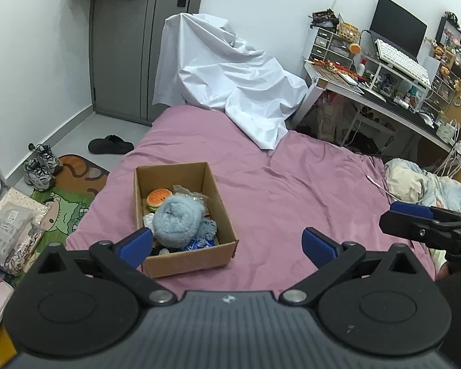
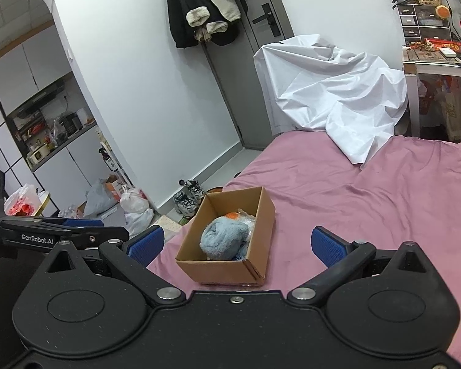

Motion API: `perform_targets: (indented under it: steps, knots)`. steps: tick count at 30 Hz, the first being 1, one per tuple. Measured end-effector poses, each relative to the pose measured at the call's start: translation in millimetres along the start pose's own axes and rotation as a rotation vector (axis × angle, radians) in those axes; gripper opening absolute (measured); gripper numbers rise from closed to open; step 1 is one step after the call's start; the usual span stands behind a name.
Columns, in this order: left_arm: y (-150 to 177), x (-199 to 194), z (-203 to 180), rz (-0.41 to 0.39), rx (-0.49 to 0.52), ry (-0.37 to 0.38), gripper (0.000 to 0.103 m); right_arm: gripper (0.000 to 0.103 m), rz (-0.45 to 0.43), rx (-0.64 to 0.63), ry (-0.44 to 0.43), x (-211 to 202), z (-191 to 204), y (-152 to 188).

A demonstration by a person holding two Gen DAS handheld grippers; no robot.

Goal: Organize soft objects

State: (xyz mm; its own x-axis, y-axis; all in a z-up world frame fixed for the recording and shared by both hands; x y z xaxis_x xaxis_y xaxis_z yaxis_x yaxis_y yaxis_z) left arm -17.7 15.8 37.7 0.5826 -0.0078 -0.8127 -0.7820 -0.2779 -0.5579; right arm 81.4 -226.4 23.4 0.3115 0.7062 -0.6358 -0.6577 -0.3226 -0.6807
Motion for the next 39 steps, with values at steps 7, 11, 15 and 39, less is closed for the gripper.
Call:
perform_targets:
  steps: [7,11,15,39]
  knots:
    - [3.4,-1.7,-7.0,0.001,0.031,-0.018,0.102,0.103,0.018,-0.007,-0.019,-0.9,2.7,3.8]
    - [5.6,-0.5,-9.3,0.006,0.038,-0.026,0.102,0.103,0.021,0.013,-0.038,-0.8,-0.3,4.4]
    - [7.3,-0.6,-13.0,0.004,0.051,-0.027,0.102,0.103,0.022,0.015,-0.037,-1.7,0.5,5.7]
    - [7.2,5.5,-15.7,0.018,0.027,-0.007,0.102,0.103,0.066,0.013,0.021,-6.0,1.0,5.4]
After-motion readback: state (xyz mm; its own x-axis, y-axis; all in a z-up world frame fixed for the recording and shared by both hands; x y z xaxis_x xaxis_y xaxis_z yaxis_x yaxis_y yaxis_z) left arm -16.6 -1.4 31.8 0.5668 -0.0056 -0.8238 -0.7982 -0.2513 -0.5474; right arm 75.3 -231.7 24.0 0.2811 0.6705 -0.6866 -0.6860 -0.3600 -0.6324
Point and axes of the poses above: each gripper's, at about its wrist camera, not at the fingertips, and x roughly the way its jaws point, z to its left, y to its underside, the point moved 1 cm from there along x, roughly the way its jaws point, and after that the axes turned 13 degrees about z, right-handed, at the moved point
